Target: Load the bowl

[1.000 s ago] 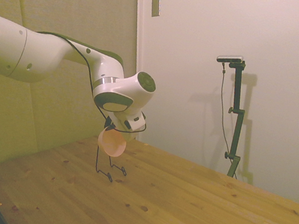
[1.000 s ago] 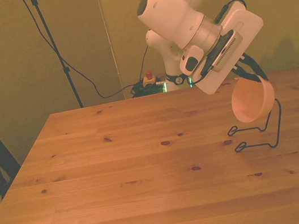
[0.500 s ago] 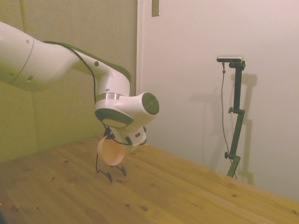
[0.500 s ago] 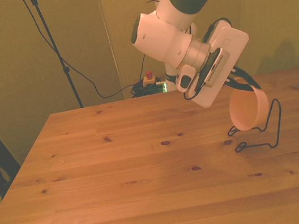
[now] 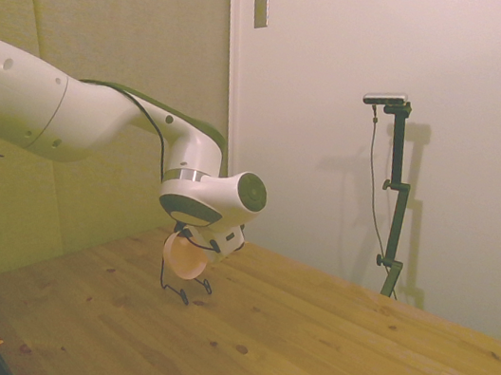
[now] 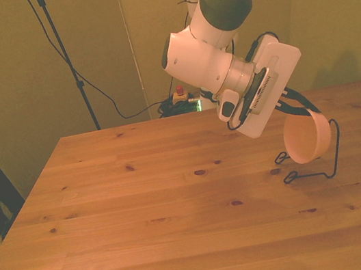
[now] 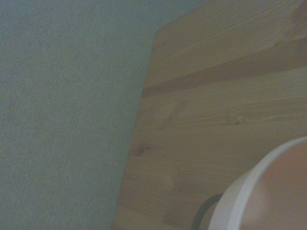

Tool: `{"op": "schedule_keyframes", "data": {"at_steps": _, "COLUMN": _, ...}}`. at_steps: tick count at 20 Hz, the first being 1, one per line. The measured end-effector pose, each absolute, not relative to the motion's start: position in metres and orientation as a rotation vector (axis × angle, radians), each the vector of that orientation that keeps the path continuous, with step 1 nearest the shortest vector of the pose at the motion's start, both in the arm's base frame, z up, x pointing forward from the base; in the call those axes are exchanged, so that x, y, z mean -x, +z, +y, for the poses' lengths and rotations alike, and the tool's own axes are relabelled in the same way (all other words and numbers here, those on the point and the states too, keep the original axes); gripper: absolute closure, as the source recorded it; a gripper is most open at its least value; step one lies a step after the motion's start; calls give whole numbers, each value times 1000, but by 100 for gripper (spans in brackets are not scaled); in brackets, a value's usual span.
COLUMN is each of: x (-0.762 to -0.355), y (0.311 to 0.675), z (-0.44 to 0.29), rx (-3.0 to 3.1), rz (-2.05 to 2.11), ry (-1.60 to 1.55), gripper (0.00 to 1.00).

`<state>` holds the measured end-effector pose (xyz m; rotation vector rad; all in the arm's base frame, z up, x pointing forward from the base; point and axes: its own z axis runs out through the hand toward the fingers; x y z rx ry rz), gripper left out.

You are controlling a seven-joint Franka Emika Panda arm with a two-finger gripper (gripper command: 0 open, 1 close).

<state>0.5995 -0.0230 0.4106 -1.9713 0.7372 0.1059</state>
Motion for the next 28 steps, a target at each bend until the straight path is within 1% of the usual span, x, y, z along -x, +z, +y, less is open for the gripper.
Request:
{"op": "schedule_keyframes", "data": {"at_steps": 19, "x": -602, "y": 383, "z": -17, "rx": 1956, "rz": 755, "ry": 145, "gripper": 100}}
{"op": "schedule_keyframes", "data": {"at_steps": 20, "x": -602, "y": 382, "z": -17, "rx": 1956, "rz": 755, "ry": 147, "gripper": 0}}
{"op": "schedule_keyframes", "data": {"at_steps": 28, "x": -600, "y": 377, "z": -16, "rx": 1940, "rz": 756, "ry": 148, "gripper": 0}}
